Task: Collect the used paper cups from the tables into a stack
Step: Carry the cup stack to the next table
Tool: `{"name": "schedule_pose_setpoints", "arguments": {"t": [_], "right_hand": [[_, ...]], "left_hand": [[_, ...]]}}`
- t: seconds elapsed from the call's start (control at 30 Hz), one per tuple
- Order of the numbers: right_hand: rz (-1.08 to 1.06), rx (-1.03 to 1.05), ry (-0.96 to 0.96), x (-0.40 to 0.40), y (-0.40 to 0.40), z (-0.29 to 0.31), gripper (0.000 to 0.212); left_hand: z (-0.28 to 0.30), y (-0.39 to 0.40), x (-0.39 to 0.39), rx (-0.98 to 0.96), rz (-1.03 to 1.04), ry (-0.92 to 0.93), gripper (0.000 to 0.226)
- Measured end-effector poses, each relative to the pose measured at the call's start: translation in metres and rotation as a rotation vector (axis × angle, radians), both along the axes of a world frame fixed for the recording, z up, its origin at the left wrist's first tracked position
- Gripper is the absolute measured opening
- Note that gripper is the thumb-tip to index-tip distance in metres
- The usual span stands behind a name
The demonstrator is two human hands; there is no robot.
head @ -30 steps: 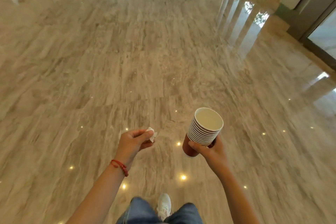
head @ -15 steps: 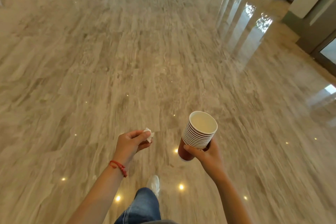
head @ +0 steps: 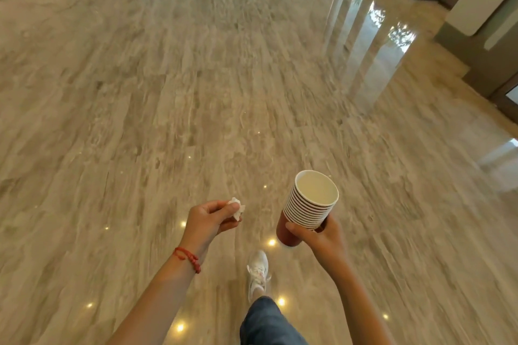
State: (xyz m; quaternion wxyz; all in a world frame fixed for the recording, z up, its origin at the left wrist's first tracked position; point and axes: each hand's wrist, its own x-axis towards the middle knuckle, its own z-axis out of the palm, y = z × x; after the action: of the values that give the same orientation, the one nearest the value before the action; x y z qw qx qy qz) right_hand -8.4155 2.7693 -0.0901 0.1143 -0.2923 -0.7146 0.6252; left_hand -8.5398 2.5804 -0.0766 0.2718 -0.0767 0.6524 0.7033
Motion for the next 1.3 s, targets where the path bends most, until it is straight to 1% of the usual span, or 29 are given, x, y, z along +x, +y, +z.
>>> {"name": "schedule_pose_setpoints", "arguments": {"t": [0.07, 0.27, 0.43, 0.57, 0.67, 0.87, 1.1, 1.3], "right_hand": [[0.010, -0.004, 0.007, -0.054, 0.038, -0.001, 0.052], [0.040, 0.012, 0.006, -0.207, 0.137, 0.027, 0.059], [0.051, 0.030, -0.019, -0.320, 0.197, 0.020, 0.050], [0.050, 0.022, -0.025, -0.420, 0.246, 0.007, 0.052], [0.049, -0.014, -0.012, -0.504, 0.287, 0.005, 0.054], [0.000, -0.031, 0.002, -0.653, 0.370, 0.024, 0.057], [-0.068, -0.039, 0.005, -0.794, 0.475, 0.014, 0.051], [-0.024, -0.024, 0.037, -0.940, 0.587, 0.006, 0.052]], "left_hand": [[0.000, 0.034, -0.052, 0.004, 0.020, 0.003, 0.011], [0.019, 0.118, -0.197, 0.007, 0.068, 0.012, 0.006], [0.014, 0.180, -0.310, 0.016, 0.084, 0.020, 0.004], [0.002, 0.236, -0.415, 0.027, 0.078, 0.010, 0.003], [-0.002, 0.281, -0.503, 0.035, 0.075, -0.012, 0.006], [0.015, 0.373, -0.668, 0.016, -0.004, 0.005, 0.009], [0.009, 0.483, -0.815, 0.020, -0.042, -0.024, 0.010], [0.002, 0.587, -0.948, 0.004, -0.025, -0.015, 0.008]]}}
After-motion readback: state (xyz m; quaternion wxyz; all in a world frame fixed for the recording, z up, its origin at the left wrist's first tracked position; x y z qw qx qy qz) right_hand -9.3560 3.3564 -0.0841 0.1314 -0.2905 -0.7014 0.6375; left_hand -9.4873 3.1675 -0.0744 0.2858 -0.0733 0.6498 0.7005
